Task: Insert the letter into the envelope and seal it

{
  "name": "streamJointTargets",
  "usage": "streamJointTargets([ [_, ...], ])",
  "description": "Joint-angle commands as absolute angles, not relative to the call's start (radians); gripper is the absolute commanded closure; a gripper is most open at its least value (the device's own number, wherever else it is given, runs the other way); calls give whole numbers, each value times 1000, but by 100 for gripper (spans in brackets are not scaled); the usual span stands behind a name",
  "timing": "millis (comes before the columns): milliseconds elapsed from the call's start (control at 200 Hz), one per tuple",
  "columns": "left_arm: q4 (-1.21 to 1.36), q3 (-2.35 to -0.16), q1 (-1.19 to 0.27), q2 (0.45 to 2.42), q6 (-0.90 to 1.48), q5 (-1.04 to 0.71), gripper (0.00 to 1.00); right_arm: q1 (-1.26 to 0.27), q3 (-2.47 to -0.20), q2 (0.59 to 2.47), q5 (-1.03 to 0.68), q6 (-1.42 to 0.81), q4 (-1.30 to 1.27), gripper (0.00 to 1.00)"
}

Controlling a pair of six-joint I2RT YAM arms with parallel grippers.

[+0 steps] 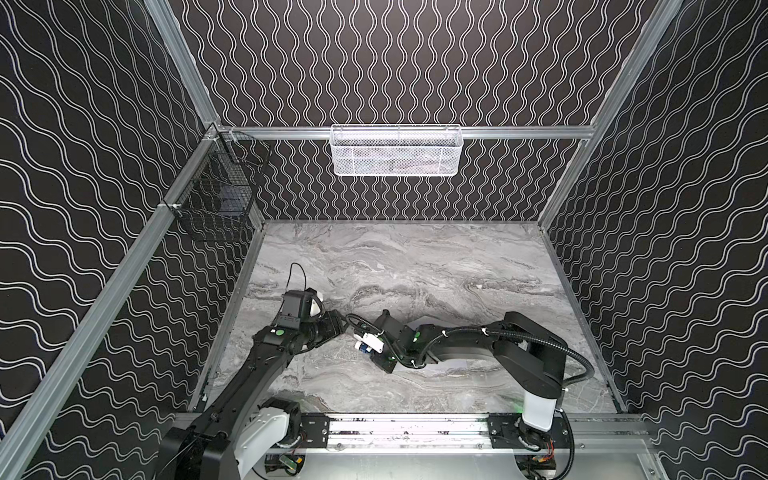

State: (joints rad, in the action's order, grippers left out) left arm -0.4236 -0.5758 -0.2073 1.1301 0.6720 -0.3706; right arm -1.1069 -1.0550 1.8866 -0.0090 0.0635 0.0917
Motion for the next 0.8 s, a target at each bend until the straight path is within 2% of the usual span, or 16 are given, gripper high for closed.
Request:
streamJointTargets([
  [0, -442, -606, -204, 1118, 620, -351, 37, -1103, -1052, 1845, -45, 64, 291, 94],
  [115, -483, -658, -203, 1094, 569, -354, 38, -1084, -1016, 1732, -123, 104, 266, 100],
  [275, -494, -737, -205, 1068, 487, -516, 41, -1062, -914, 1506, -157, 209, 240, 100],
  [410, -504, -778, -249, 959, 418, -605, 45, -1029, -883, 1358, -190, 254, 274, 100],
  [621, -536, -799, -425, 770, 264, -589, 52, -1012, -919, 1236, -215, 272, 424, 100],
  [796, -533, -817, -566, 696, -3, -591, 55, -1011, -917, 1144, -302, 274, 465, 100],
])
